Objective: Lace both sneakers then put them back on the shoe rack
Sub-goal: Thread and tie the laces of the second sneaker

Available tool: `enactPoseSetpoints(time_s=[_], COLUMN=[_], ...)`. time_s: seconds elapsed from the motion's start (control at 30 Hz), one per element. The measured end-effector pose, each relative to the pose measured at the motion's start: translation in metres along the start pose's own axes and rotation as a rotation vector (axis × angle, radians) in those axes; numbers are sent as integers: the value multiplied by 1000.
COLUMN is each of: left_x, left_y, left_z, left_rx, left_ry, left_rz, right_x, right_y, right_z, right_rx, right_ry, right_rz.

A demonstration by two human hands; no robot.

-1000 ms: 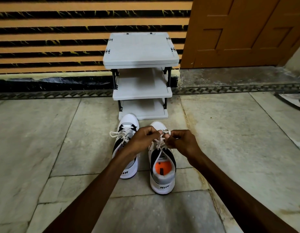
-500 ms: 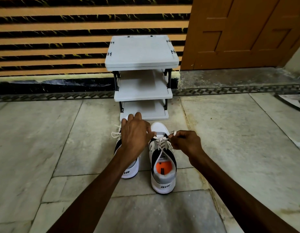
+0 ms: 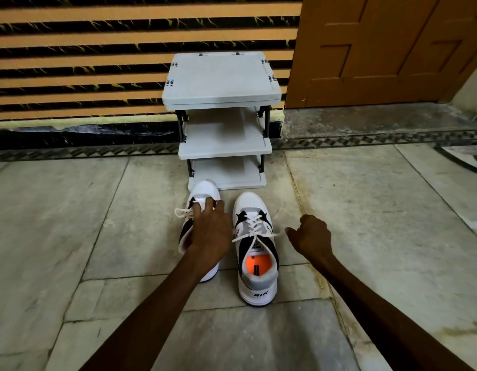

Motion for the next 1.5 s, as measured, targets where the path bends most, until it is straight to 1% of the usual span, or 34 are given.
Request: enactPoseSetpoints(time_s=[0.07,0.13,0.17,0.2,0.27,0.33,0.47,0.63,0.73,0.87,0.97,1.1,1.17,1.23,1.3,1.37,1.43,1.5], left_x=[-8,-16,-20,-23,-25,-24,-23,-23,-25,-25,-27,-29,-30,-28,-23,-15,-9,-2], left_y=[4,15,20,23,28,31,38,45,41,33,27,23,22,22,25,26,22,15], left_z=[-3,-5,-4,-4,-5,-5,-6,-7,-7,-7,-7,-3,-1,0,-1,-1,0,-1], left_rx=[17,132,171,181,158,158,239,291,285,202,174,126,128,176,260,331,349,306], left_ry=[-2,-51,-66,-70,-72,-90,-158,-173,-167,-108,-75,-34,-17,-15,-41,-108,-169,-218], left_rz=[196,421,487,513,532,563,622,618,594,453,338,224,179,167,247,494,756,937], right_x=[18,37,44,50,55,58,59,59,59,56,54,56,55,52,49,49,51,53], right_y=[4,13,19,24,30,31,27,29,29,26,23,23,23,21,20,18,17,10], right_z=[3,7,11,15,20,21,18,19,18,18,20,26,28,29,28,26,22,19], right_rx=[26,129,179,203,186,146,126,126,119,115,106,64,56,66,99,159,266,358], right_ry=[-145,-275,-338,-390,-441,-464,-458,-461,-461,-457,-457,-501,-518,-523,-506,-495,-461,-369], right_rz=[4,-57,-57,-32,27,69,56,38,42,97,125,188,249,310,324,283,159,-28])
Point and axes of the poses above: each hand's wrist, its own z-axis away from the middle knuckle, its own y-axis out of the palm, x = y × z, the point moved 7 cm from there along -z, towards the middle knuckle, and after that the axes turned 9 degrees about -x, right-handed, at the moved point
